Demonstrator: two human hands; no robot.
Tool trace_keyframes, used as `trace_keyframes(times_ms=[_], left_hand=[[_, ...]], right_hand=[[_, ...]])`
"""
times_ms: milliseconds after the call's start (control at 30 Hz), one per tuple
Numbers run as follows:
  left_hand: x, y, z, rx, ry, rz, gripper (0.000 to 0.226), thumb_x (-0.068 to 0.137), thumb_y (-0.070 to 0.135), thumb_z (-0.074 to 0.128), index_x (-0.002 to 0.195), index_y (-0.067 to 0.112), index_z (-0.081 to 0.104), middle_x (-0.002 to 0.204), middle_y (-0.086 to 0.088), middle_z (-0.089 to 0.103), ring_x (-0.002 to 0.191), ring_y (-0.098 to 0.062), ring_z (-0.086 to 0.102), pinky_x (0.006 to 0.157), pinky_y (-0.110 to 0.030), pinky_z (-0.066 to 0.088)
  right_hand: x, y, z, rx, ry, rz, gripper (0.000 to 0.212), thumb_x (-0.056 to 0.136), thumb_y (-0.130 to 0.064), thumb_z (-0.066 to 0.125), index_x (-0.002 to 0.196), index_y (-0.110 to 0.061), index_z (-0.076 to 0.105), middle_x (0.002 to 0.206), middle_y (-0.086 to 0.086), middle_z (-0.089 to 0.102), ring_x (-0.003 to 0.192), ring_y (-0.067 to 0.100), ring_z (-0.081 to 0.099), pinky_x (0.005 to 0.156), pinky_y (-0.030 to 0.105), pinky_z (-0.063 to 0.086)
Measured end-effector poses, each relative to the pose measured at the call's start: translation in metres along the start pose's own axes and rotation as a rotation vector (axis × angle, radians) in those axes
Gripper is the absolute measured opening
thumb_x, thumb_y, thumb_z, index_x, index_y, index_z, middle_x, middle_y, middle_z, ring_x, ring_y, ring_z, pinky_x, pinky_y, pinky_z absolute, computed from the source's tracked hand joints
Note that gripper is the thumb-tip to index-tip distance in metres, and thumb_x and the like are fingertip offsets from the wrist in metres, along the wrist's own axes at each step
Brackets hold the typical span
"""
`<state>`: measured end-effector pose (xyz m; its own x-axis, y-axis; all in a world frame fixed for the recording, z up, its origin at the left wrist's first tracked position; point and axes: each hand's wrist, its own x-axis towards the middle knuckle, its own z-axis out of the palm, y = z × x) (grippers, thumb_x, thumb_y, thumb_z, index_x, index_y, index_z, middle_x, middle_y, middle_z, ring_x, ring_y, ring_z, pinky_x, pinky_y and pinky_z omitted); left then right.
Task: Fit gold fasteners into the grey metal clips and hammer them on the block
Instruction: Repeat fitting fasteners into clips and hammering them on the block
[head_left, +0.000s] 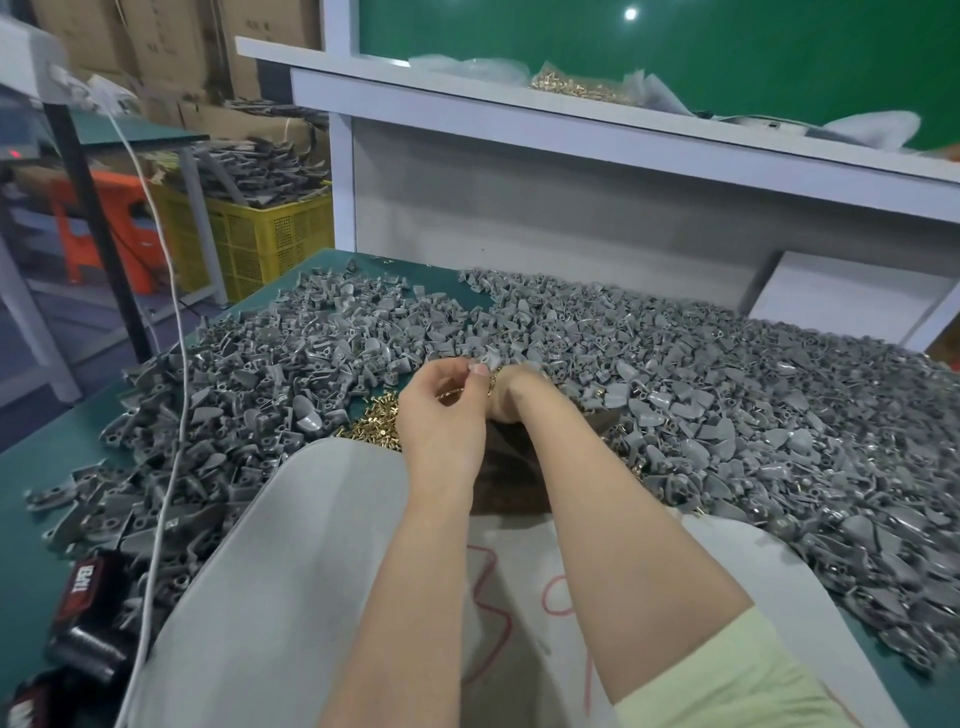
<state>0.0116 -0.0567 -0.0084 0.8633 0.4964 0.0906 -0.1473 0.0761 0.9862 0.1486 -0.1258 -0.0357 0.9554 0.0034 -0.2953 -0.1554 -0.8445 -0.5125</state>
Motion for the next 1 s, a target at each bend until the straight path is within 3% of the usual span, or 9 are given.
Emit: trace_keyframes(times_ms=[67, 133, 200, 267, 400, 500, 600, 800, 1000], left_hand=[[0.002, -0.001, -0.001, 0.071, 0.004, 0.044, 0.004, 0.087, 0.019, 0.065, 0.083, 0.018, 0.064, 0.078, 0.009, 0.064, 0.078, -0.006, 0.059, 0.07, -0.013, 0.042], [0.002, -0.002, -0.001, 0.21, -0.034, 0.104, 0.006, 0.087, 0.019, 0.066, 0.083, 0.019, 0.062, 0.071, 0.015, 0.059, 0.068, 0.001, 0.055, 0.06, -0.003, 0.037], [-0.001, -0.004, 0.001, 0.363, -0.117, 0.157, 0.005, 0.087, 0.021, 0.066, 0.084, 0.021, 0.061, 0.07, 0.016, 0.056, 0.068, -0.002, 0.055, 0.061, -0.007, 0.038], [-0.006, -0.005, 0.004, 0.524, -0.193, 0.204, 0.008, 0.088, 0.019, 0.063, 0.083, 0.024, 0.06, 0.075, 0.012, 0.059, 0.076, -0.012, 0.058, 0.071, -0.023, 0.045], [-0.015, -0.008, 0.011, 0.865, -0.311, 0.246, 0.01, 0.09, 0.02, 0.056, 0.088, 0.028, 0.063, 0.097, 0.004, 0.068, 0.098, -0.021, 0.059, 0.087, -0.035, 0.04], [-0.016, -0.009, 0.013, 0.981, -0.32, 0.246, 0.013, 0.09, 0.022, 0.055, 0.092, 0.029, 0.066, 0.106, 0.005, 0.066, 0.107, -0.022, 0.054, 0.086, -0.037, 0.027], [-0.015, -0.006, 0.011, 0.986, -0.331, 0.237, 0.012, 0.089, 0.023, 0.056, 0.087, 0.029, 0.065, 0.106, 0.005, 0.066, 0.107, -0.023, 0.053, 0.085, -0.037, 0.026], [-0.014, -0.006, 0.01, 0.988, -0.352, 0.241, 0.014, 0.09, 0.021, 0.055, 0.082, 0.029, 0.062, 0.104, 0.004, 0.066, 0.107, -0.025, 0.053, 0.089, -0.038, 0.029], [-0.013, -0.008, 0.01, 0.992, -0.338, 0.277, 0.009, 0.09, 0.021, 0.058, 0.086, 0.024, 0.066, 0.099, 0.001, 0.066, 0.103, -0.026, 0.055, 0.081, -0.035, 0.024]], right_hand=[[-0.021, -0.002, -0.013, -0.059, 0.146, -0.034, 0.028, 0.091, -0.028, 0.056, 0.104, -0.004, 0.059, 0.102, 0.012, 0.06, 0.097, 0.027, 0.061, 0.081, 0.031, 0.049], [-0.043, 0.004, -0.025, 0.084, 0.245, -0.142, 0.015, 0.087, -0.023, 0.063, 0.077, -0.013, 0.059, 0.077, 0.001, 0.058, 0.074, 0.017, 0.057, 0.066, 0.025, 0.045], [-0.063, 0.015, -0.039, 0.277, 0.275, -0.218, 0.007, 0.085, -0.012, 0.065, 0.08, -0.016, 0.063, 0.08, -0.002, 0.061, 0.079, 0.016, 0.059, 0.074, 0.03, 0.051], [-0.087, 0.027, -0.053, 0.423, 0.264, -0.238, 0.012, 0.085, -0.005, 0.064, 0.095, -0.01, 0.068, 0.086, -0.002, 0.067, 0.08, 0.015, 0.064, 0.078, 0.028, 0.056], [-0.125, 0.051, -0.058, 0.644, 0.237, -0.268, 0.009, 0.086, -0.001, 0.064, 0.088, -0.008, 0.067, 0.075, 0.003, 0.07, 0.065, 0.007, 0.066, 0.06, 0.014, 0.053], [-0.138, 0.063, -0.045, 0.488, 0.288, -0.282, 0.006, 0.086, -0.008, 0.066, 0.084, -0.014, 0.066, 0.078, 0.003, 0.07, 0.072, 0.013, 0.066, 0.064, 0.021, 0.055], [-0.14, 0.066, -0.034, 0.369, 0.316, -0.294, 0.012, 0.086, -0.009, 0.066, 0.081, -0.02, 0.065, 0.08, 0.001, 0.069, 0.076, 0.016, 0.065, 0.076, 0.029, 0.056], [-0.138, 0.065, -0.02, 0.05, 0.436, -0.366, 0.008, 0.088, -0.015, 0.063, 0.086, -0.021, 0.068, 0.088, -0.003, 0.059, 0.067, -0.003, 0.044, 0.069, 0.017, 0.034], [-0.139, 0.054, -0.023, -0.14, 0.436, -0.364, 0.007, 0.09, -0.012, 0.058, 0.09, -0.011, 0.065, 0.092, 0.001, 0.053, 0.083, 0.016, 0.05, 0.074, 0.025, 0.038]])
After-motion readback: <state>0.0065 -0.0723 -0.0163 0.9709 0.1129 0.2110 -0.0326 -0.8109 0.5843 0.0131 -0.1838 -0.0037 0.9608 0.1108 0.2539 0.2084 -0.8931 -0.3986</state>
